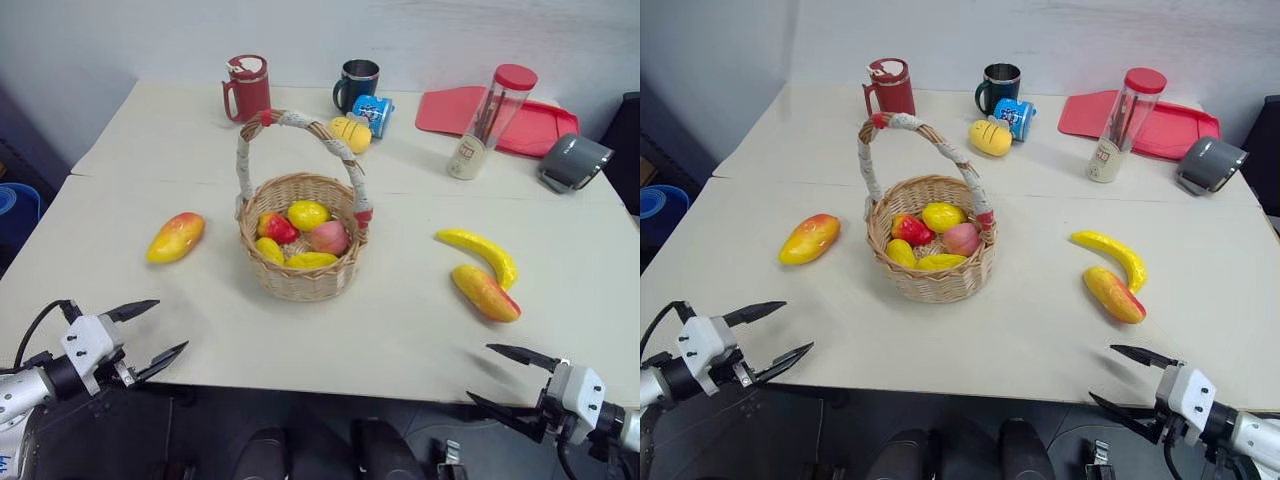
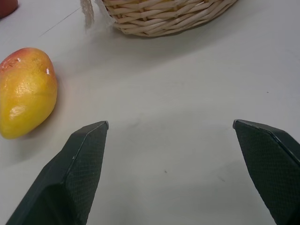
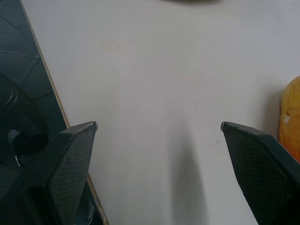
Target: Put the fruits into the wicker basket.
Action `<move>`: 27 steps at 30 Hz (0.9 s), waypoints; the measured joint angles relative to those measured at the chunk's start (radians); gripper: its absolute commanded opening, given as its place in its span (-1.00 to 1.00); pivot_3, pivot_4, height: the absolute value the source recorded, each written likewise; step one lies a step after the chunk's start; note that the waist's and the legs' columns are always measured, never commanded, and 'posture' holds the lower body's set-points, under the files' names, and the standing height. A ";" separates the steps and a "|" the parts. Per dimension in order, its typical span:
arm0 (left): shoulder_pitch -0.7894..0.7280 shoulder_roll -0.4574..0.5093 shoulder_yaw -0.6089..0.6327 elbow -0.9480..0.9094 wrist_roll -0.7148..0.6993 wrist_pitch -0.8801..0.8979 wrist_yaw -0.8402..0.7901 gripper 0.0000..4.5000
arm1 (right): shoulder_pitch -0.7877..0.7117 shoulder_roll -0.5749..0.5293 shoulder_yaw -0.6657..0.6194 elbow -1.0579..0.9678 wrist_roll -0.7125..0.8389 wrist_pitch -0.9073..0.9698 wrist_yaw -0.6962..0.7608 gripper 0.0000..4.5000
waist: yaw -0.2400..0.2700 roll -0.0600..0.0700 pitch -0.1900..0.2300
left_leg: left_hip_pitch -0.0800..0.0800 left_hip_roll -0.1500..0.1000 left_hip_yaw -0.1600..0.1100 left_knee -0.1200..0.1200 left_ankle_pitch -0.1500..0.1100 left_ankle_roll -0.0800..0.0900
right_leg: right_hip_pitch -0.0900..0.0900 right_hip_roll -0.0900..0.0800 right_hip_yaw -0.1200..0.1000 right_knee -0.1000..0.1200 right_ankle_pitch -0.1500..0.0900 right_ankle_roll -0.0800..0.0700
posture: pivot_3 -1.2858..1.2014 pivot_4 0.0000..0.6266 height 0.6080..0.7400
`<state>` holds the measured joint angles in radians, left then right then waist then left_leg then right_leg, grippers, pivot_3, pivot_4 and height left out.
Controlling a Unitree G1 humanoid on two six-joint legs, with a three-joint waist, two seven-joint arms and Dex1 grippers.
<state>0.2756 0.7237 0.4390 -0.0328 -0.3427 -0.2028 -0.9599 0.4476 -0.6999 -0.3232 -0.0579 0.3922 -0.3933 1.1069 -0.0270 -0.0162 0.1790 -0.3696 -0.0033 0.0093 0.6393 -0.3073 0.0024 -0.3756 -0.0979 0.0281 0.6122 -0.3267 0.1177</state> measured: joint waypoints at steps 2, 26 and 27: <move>-0.005 0.001 -0.009 0.001 0.001 -0.002 -0.001 1.00 | -0.004 0.003 0.004 0.000 -0.007 0.000 -0.004 0.93 | 0.000 0.000 0.000 | 0.000 0.000 0.000 0.000 0.000 0.000 | 0.000 0.000 0.000 0.000 0.000 0.000 | 0.03 -0.52 1.00; -0.058 0.174 0.220 0.154 -0.356 0.623 0.010 1.00 | -0.376 0.049 0.169 -0.302 0.274 0.356 -0.112 0.93 | 0.001 0.001 0.001 | 0.000 0.000 -0.003 -0.002 0.003 -0.001 | -0.002 0.000 -0.004 0.004 -0.001 -0.002 | 0.03 -0.52 1.00; -0.142 0.224 0.215 0.264 -0.327 0.625 0.030 1.00 | -0.464 0.031 0.174 -0.318 0.310 0.411 -0.126 0.93 | 0.001 -0.001 0.003 | -0.003 0.000 -0.003 -0.002 0.006 -0.001 | -0.006 -0.001 -0.005 0.005 -0.001 -0.002 | 0.03 -0.52 1.00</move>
<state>0.1331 0.9475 0.6540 0.2310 -0.6698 0.4221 -0.9299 -0.0164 -0.6690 -0.1489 -0.3762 0.7020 0.0180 0.9810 -0.0258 -0.0168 0.1818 -0.3723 -0.0032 0.0059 0.6370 -0.3016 0.0016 -0.3816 -0.0985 0.0229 0.6174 -0.3274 0.1159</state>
